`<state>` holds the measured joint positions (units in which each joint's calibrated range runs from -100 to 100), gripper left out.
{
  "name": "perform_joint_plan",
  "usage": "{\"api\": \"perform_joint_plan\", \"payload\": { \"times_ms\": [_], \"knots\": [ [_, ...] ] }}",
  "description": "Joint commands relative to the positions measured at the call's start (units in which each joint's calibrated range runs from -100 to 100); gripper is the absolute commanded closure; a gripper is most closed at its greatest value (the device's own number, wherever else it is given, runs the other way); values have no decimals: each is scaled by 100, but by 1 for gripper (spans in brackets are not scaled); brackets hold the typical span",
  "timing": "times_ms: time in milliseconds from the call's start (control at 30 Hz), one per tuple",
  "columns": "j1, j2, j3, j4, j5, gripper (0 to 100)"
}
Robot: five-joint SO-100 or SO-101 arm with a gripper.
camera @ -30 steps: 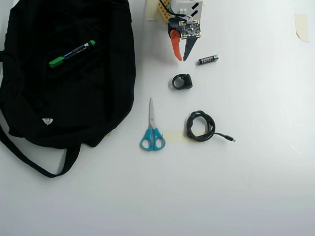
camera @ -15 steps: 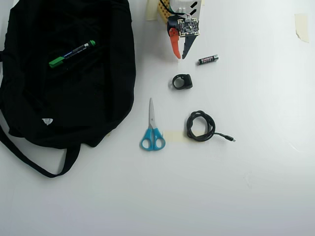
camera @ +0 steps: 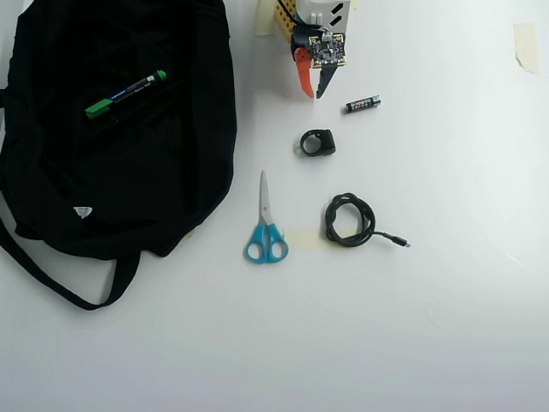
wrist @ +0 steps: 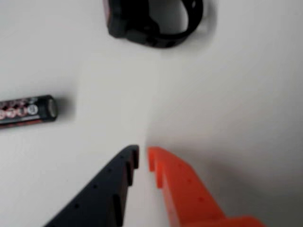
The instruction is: Put the green marker into the black bag
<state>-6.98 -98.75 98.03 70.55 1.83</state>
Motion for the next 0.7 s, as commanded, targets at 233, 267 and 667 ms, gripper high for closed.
{"api": "perform_joint_plan", "payload": {
  "times_ms": [233,267,667],
  "knots": [
    [-27,-91,125,198,21,98],
    [-27,-83,125,198,21,98],
    [-27,-83,125,198,0,98]
  ]
}}
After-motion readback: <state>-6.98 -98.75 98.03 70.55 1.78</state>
